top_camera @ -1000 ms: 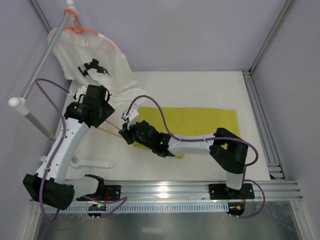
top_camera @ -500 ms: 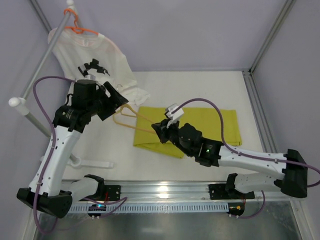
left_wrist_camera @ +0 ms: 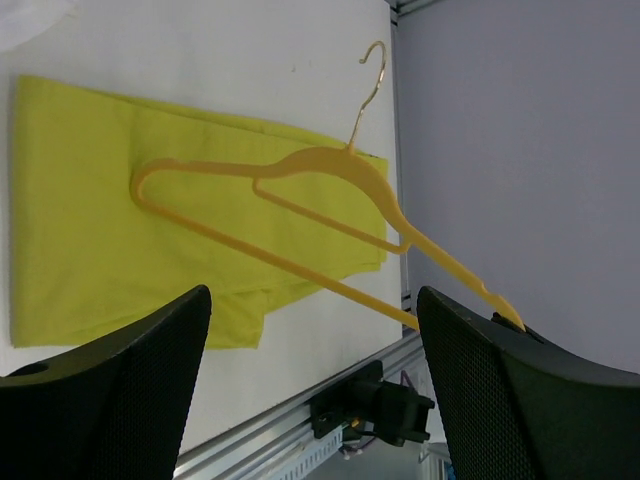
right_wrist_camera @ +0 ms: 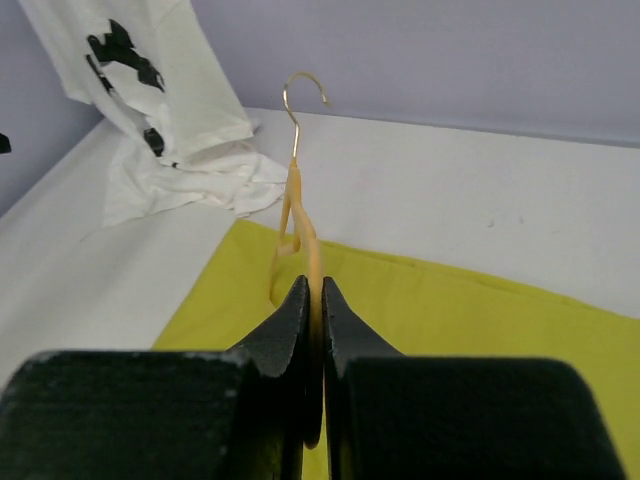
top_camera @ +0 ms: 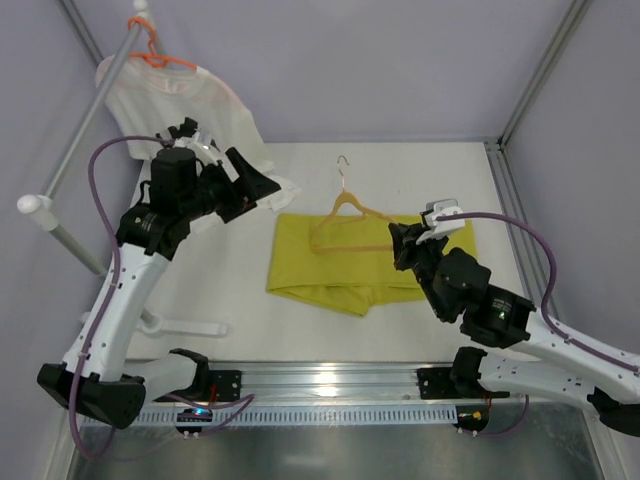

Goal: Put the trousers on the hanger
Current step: Pass the hanger from the right arm to the left

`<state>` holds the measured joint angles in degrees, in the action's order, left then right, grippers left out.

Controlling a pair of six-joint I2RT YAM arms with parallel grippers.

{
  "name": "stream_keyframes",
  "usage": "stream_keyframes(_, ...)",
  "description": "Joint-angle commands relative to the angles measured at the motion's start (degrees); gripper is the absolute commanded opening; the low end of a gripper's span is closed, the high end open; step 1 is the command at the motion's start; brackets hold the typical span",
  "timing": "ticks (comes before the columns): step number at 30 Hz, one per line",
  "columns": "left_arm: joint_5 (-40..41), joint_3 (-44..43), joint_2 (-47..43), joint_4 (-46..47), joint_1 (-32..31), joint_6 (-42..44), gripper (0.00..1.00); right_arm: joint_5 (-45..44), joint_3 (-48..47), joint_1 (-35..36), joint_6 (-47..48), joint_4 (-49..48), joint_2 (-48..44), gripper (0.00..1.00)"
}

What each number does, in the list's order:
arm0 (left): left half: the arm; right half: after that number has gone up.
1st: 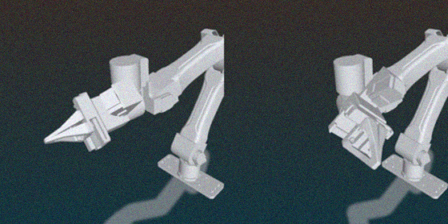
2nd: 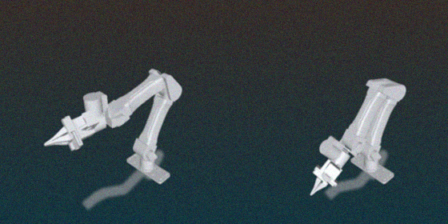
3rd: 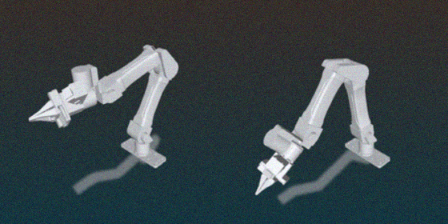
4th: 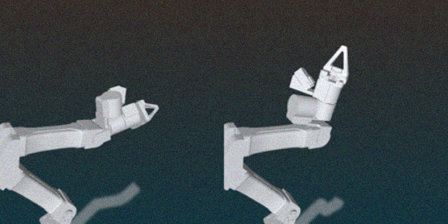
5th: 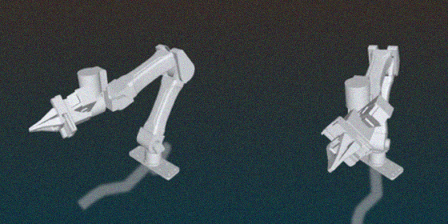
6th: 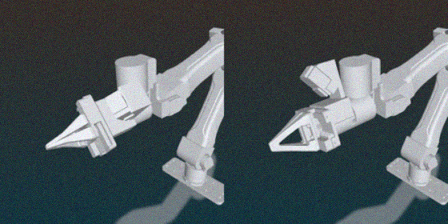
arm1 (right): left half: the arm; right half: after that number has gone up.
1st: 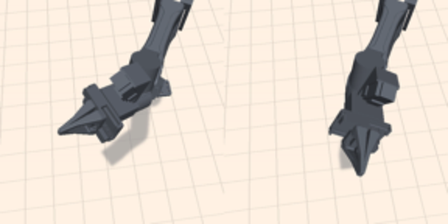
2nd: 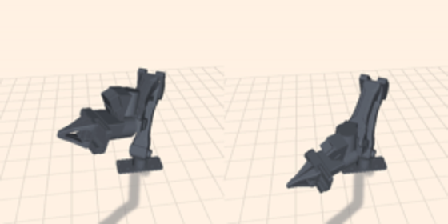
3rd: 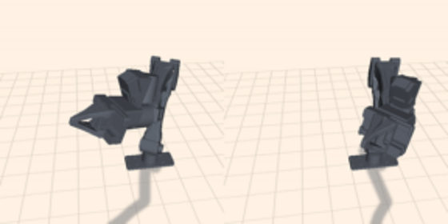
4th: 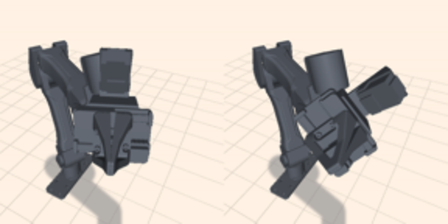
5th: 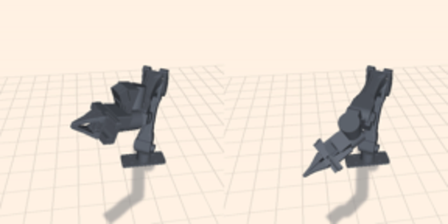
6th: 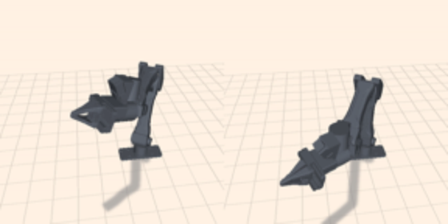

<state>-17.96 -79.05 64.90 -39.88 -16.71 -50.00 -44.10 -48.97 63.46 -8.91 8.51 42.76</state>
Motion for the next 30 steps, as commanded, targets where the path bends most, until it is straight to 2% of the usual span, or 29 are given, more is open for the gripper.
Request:
stream_keyframes(1, -5.4, -0.5, 4.4, 10.1, -1.7, 3.1, 0.84, -4.9, -2.8, -1.7, 6.8, 0.9, 1.8, 0.04)
stream_keyframes(6, -5.2, -6.9, 13.1, 11.6, -4.5, 4.1, 0.84, -3.6, -4.8, -5.8, 13.1, -5.5, 4.2, 0.04)
stream_keyframes(8, -4.9, -8.4, 17.1, 12.7, -4.9, 4.0, 0.84, -0.4, -6.3, -9.7, 14.6, -6.6, 5.7, 0.04)
stream_keyframes(13, -4.0, -13.5, 25.1, 15.3, -5.0, 4.3, 0.84, 4.8, -10.6, -16.3, 18.0, -11.0, 13.3, 0.04)
stream_keyframes(18, -3.8, -17.5, 30.0, 18.4, -5.0, 4.8, 0.84, 7.3, -15.5, -19.0, 20.3, -12.7, 19.2, 0.04)
stream_keyframes(22, -5.7, -17.5, 33.7, 23.5, -5.0, 4.4, 0.84, 6.6, -9.0, -18.9, 17.1, -14.9, 18.9, 0.04)
stream_keyframes(30, -10.3, -17.8, 43.1, 28.4, -7.0, 5.7, 0.85, 9.8, 9.7, -18.8, 5.6, -12.0, 5.4, 0.04)
